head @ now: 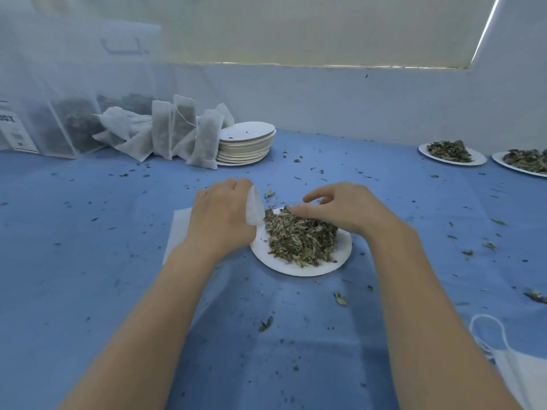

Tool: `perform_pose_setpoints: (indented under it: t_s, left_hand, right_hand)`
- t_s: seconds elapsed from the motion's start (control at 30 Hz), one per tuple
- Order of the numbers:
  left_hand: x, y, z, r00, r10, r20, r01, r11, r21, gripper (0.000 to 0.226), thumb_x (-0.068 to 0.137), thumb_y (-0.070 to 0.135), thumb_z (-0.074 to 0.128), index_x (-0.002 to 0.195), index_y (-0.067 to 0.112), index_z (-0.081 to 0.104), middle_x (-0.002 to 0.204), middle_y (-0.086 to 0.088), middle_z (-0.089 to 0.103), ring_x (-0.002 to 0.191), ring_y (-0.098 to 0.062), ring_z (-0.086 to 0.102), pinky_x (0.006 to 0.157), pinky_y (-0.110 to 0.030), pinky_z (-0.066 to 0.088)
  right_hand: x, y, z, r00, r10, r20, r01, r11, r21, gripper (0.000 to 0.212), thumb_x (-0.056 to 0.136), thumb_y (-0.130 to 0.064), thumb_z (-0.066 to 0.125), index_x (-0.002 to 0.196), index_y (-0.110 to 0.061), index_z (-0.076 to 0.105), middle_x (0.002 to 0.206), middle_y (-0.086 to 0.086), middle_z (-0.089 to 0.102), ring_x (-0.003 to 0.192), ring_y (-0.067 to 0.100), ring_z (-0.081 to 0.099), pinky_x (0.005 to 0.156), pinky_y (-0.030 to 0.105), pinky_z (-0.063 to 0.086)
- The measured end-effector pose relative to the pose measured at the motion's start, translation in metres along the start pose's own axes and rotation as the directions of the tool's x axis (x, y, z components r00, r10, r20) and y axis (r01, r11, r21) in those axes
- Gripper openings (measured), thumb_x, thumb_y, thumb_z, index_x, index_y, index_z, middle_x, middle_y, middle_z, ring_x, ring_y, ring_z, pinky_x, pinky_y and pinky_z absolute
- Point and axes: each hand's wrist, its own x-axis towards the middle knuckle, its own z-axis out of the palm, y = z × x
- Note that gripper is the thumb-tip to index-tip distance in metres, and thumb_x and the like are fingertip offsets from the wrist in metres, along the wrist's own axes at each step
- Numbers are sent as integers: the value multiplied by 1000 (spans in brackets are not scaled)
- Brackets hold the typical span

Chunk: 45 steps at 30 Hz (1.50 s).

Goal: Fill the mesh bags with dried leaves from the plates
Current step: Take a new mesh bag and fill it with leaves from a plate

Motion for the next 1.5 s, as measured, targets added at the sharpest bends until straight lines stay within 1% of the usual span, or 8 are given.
perform_pose_setpoints:
  t_s: [0.1, 0.2, 0.4, 0.57, 0.7, 1.03, 1.23, 1.5]
  left_hand:
    - [0, 4, 2, 1000, 2, 25, 0, 999, -48, 46, 71, 16, 63, 114, 14, 47, 102, -3, 52, 95, -28, 48, 75, -32, 28]
    - [-5, 5, 1, 999, 13, 30, -11, 998, -66, 48, 69, 16, 63, 114, 14, 48, 102, -3, 52, 95, -28, 49, 75, -32, 28]
    - [-14, 6, 5, 999, 19, 32, -16, 994, -107, 45, 70, 21, 64, 112, 16, 49, 101, -1, 53, 95, -27, 50, 78, -32, 30]
    - [-14, 6, 5, 998, 8, 57, 3, 981, -193, 48, 71, 24, 67, 114, 18, 49, 103, 0, 54, 97, -25, 50, 82, -32, 35]
    - [-15, 9, 1, 996, -35, 83, 57, 955, -291, 49, 70, 21, 68, 115, 20, 48, 107, 0, 54, 99, -23, 49, 81, -30, 36]
    - [-14, 14, 2, 991, -127, 42, 134, 905, -403, 39, 69, 24, 68, 101, 24, 47, 99, 8, 51, 90, -15, 46, 69, -27, 31]
    - [-13, 15, 3, 993, -112, 30, 115, 919, -376, 41, 67, 26, 67, 101, 24, 45, 81, 11, 49, 78, -16, 48, 60, -27, 31]
    - [-14, 18, 5, 994, -108, 1, 98, 901, -422, 43, 68, 31, 68, 107, 25, 52, 84, 12, 54, 81, -14, 49, 68, -28, 37]
  right_hand:
    - [-4, -1, -11, 987, 51, 151, -31, 991, -133, 60, 64, -62, 73, 118, -40, 58, 104, -10, 47, 96, 11, 46, 78, 28, 35]
    - [-6, -1, -15, 977, 57, 206, -28, 990, -139, 55, 68, -49, 78, 117, -36, 58, 106, -5, 58, 79, 12, 61, 69, 26, 47]
    - [-2, 6, -4, 998, -31, 51, 32, 999, -21, 12, 78, -22, 72, 90, -22, 72, 83, -1, 70, 51, 4, 61, 49, 11, 45]
    - [-6, 8, -14, 986, -104, -128, 116, 989, 92, 15, 77, -12, 70, 74, -26, 73, 64, -6, 66, 43, -4, 55, 43, 2, 36]
    - [-13, 0, -25, 960, -172, -222, 213, 961, 177, 14, 77, -16, 74, 74, -30, 72, 60, -12, 63, 46, -3, 56, 45, 2, 36]
    - [-11, -40, 5, 932, -360, -37, 360, 933, 12, 12, 75, -22, 74, 81, -33, 75, 60, -18, 59, 65, 2, 58, 49, 5, 38]
    - [-14, -43, 10, 917, -388, 96, 362, 908, 210, 21, 76, -16, 74, 95, -25, 75, 88, -11, 73, 88, 0, 66, 85, 22, 52]
    - [-9, -36, 13, 945, -327, -12, 306, 871, 383, 31, 74, -8, 75, 88, -24, 53, 91, -5, 70, 83, 11, 68, 75, 23, 52]
